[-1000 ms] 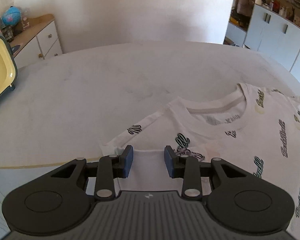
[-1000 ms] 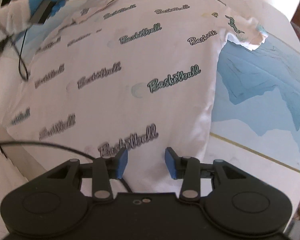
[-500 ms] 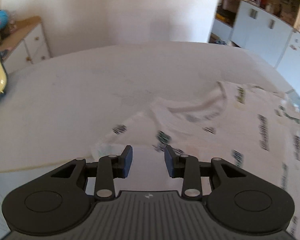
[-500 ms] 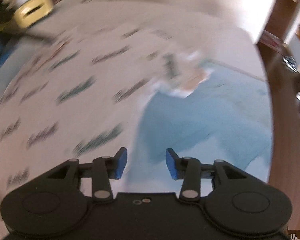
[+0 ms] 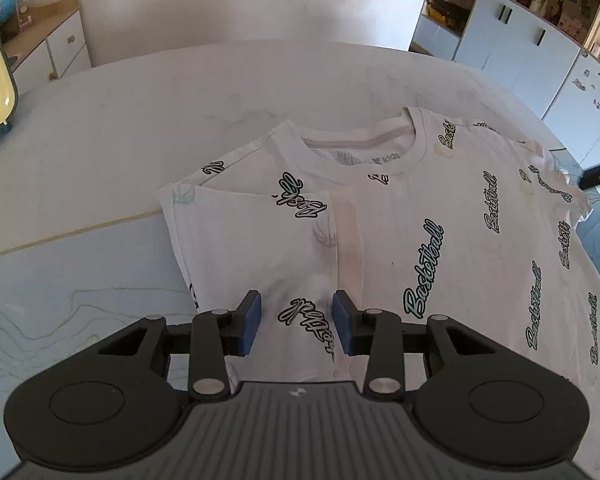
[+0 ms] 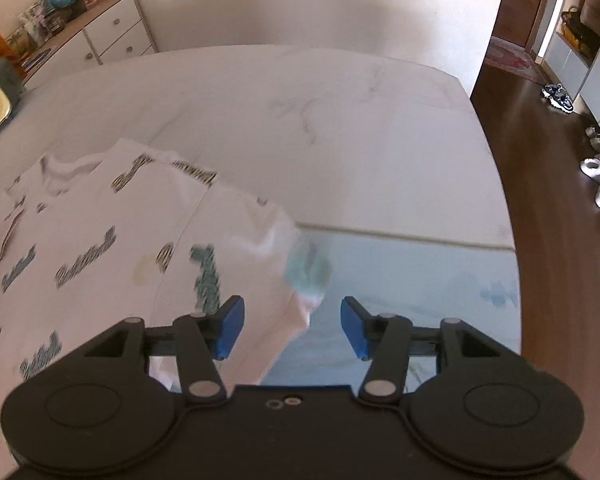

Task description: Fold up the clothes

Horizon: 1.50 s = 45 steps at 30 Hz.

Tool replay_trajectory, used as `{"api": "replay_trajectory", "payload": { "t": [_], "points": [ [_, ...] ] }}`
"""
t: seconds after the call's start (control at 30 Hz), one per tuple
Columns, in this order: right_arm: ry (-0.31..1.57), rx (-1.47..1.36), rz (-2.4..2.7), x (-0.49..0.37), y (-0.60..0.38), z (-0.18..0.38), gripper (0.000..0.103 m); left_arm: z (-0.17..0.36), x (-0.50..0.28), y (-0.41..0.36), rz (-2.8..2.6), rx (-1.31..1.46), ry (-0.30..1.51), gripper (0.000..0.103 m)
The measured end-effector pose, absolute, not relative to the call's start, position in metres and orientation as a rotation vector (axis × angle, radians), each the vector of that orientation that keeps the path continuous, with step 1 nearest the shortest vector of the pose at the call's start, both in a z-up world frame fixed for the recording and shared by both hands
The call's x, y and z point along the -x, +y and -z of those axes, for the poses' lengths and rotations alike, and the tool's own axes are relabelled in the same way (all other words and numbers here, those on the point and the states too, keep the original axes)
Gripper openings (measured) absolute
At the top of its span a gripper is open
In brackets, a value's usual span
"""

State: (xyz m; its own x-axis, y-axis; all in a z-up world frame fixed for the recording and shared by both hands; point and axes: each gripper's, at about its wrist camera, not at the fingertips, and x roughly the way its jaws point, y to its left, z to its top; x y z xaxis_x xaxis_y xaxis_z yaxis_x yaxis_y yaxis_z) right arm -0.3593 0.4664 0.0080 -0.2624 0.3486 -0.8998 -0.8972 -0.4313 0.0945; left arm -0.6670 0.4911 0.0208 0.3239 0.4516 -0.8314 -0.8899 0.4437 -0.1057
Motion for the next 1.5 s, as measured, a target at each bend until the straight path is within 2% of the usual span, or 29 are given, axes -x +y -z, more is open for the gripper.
{"api": "replay_trajectory", "payload": {
  "t": [0.23, 0.4, 0.63, 0.9, 1.17, 1.5],
  "points": [
    [0.757, 1.102, -1.797, 0.372, 0.478, 0.007, 0.103, -0.02, 0.663, 0.489, -0.974, 0.619, 0.821, 0.04],
    [0.656, 1.135, -1.801, 0.384, 0.468, 0.007, 0.103, -0.018, 0.666, 0.49, -0.965, 0.631, 0.798, 0.049],
    [0.585, 1.16, -1.839, 0.401, 0.458, -0.011, 0.103, -0.016, 0.664, 0.49, -0.97, 0.622, 0.795, 0.05],
    [0.652, 1.14, -1.955, 0.448, 0.431, -0.051, 0.103, -0.015, 0.672, 0.491, -0.961, 0.657, 0.75, 0.05],
    [0.707, 1.287, -2.042, 0.529, 0.41, -0.012, 0.103, -0.015, 0.671, 0.49, -0.964, 0.655, 0.748, 0.05],
    [0.618, 1.305, -2.127, 0.479, 0.401, -0.05, 0.103, -0.015, 0.673, 0.49, -0.952, 0.644, 0.752, 0.05]
  ]
}}
